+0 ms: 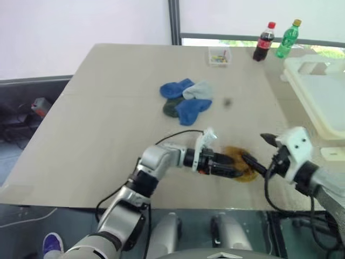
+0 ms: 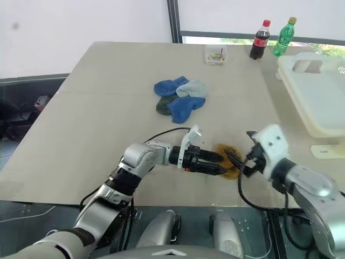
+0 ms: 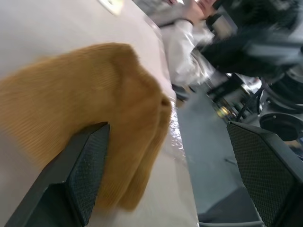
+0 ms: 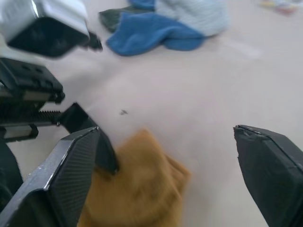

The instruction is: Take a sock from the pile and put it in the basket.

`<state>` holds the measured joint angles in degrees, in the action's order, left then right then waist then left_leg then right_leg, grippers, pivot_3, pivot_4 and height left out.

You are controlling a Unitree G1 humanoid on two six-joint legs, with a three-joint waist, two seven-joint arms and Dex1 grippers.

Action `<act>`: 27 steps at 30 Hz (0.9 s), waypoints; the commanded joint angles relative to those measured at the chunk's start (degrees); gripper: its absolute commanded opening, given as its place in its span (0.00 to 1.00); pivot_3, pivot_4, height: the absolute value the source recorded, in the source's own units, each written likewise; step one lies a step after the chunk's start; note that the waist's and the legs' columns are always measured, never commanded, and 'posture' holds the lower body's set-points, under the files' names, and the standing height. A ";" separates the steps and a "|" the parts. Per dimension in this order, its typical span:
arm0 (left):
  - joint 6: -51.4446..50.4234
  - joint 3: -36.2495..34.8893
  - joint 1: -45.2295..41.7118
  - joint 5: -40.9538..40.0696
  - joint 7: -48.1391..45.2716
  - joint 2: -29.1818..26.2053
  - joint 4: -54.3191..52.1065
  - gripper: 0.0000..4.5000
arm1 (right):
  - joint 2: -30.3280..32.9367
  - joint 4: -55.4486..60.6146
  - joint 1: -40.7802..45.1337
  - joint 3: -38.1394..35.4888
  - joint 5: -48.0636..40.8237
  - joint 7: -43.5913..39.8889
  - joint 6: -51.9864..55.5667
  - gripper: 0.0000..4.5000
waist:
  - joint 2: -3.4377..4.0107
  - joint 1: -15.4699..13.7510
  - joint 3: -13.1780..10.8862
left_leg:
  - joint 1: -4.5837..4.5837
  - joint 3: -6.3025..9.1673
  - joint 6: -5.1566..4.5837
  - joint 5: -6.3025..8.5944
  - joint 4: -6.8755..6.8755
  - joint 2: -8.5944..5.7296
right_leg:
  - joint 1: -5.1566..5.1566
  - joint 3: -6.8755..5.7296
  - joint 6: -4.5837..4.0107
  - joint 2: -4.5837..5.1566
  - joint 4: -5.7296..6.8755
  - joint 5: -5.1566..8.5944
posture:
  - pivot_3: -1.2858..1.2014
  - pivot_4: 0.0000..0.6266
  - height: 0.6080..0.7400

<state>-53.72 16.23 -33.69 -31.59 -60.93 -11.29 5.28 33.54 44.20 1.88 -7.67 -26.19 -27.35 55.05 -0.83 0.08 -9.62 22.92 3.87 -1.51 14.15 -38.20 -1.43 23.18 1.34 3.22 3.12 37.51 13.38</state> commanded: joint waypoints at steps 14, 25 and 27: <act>16.36 -6.90 14.02 2.06 -0.37 -17.31 -21.78 0.94 | 9.38 -13.76 -1.84 13.21 4.53 -4.75 0.47 1.00 | 0.02 -0.93 0.05 | -0.05 -0.08 -0.05 0.03 0.12 0.05 | -0.06 0.03 -0.23 0.00 -0.24 0.14 | 0.52 0.24 1.00; 28.57 -8.64 17.94 4.23 -4.41 -23.46 -22.42 0.94 | 12.38 -16.93 -0.75 12.73 4.26 -5.52 5.05 1.00 | -0.03 -1.10 0.15 | -0.19 0.01 -0.17 0.10 0.19 0.04 | -0.43 -0.11 -0.24 0.10 -0.72 0.13 | 0.52 0.24 1.00; 29.25 -8.37 17.95 4.33 -3.87 -22.87 -22.30 0.94 | 12.76 -17.44 -0.49 14.31 4.43 -5.69 5.61 0.94 | -0.06 -1.11 0.17 | -0.18 0.00 -0.21 0.13 0.19 0.01 | -0.44 -0.11 -0.24 0.14 -0.76 0.13 | 0.52 0.24 1.00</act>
<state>-26.10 8.42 -15.53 -27.15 -64.90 -34.51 -15.17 44.58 31.34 3.81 3.12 -24.14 -33.56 56.02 -0.89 -1.03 -9.45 22.75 3.87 -1.73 14.29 -38.01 -1.42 22.74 1.21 2.99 3.26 36.74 13.51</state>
